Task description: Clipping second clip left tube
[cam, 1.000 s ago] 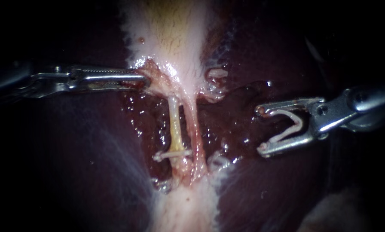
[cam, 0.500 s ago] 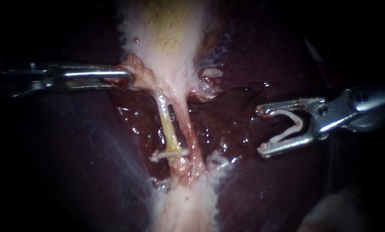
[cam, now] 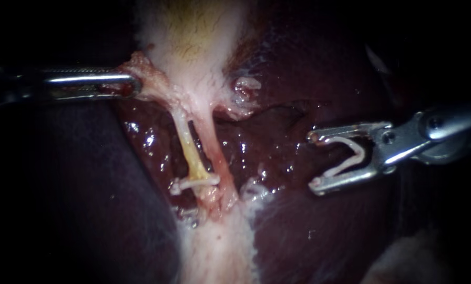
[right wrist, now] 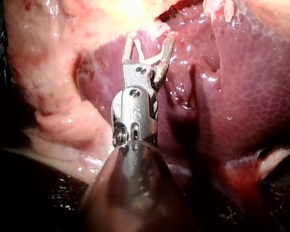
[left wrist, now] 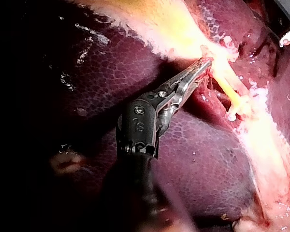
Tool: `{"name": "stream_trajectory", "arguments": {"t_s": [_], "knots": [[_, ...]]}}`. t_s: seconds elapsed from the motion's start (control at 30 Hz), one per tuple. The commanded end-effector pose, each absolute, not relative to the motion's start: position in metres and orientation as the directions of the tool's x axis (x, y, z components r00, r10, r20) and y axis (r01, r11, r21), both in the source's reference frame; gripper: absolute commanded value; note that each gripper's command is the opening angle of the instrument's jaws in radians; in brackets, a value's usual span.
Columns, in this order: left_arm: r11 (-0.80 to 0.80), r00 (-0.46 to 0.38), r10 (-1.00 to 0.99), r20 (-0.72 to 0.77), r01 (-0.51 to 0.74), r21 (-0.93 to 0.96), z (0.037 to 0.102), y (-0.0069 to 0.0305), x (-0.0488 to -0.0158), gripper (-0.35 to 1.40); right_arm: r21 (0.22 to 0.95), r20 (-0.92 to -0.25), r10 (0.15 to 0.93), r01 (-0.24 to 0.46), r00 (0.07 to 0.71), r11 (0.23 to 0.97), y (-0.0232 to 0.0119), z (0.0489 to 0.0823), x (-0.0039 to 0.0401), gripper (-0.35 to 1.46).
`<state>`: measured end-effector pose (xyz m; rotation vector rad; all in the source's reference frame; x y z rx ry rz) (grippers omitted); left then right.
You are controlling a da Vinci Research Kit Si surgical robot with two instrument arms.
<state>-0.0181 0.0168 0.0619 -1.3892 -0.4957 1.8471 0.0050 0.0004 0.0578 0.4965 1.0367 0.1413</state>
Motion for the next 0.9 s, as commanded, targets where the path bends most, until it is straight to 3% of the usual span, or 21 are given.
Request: {"name": "stream_trajectory", "arguments": {"t_s": [0.03,0.33,0.53,0.67,0.9], "knots": [[-0.637,-0.121,0.759,-0.640,-0.341,-0.691,0.0619,0.0168,-0.0182,-0.35,0.464,-0.785,0.347,0.116,0.513,0.878,-0.0001,0.0580,0.0055,0.50],[-0.640,-0.122,0.757,-0.642,-0.336,-0.691,0.0619,0.0161,-0.0189,-0.35,0.507,-0.767,0.381,0.124,0.517,0.853,-0.0029,0.0597,0.0109,0.50],[-0.641,-0.122,0.756,-0.643,-0.337,-0.690,0.0620,0.0160,-0.0192,-0.35,0.540,-0.749,0.411,0.118,0.519,0.833,-0.0032,0.0602,0.0136,0.50],[-0.641,-0.122,0.756,-0.643,-0.337,-0.690,0.0620,0.0160,-0.0192,-0.35,0.571,-0.739,0.423,0.155,0.524,0.806,-0.0032,0.0602,0.0146,0.50],[-0.641,-0.122,0.756,-0.643,-0.337,-0.690,0.0621,0.0160,-0.0192,-0.35,0.578,-0.737,0.426,0.162,0.525,0.800,-0.0031,0.0605,0.0164,0.50]]}}
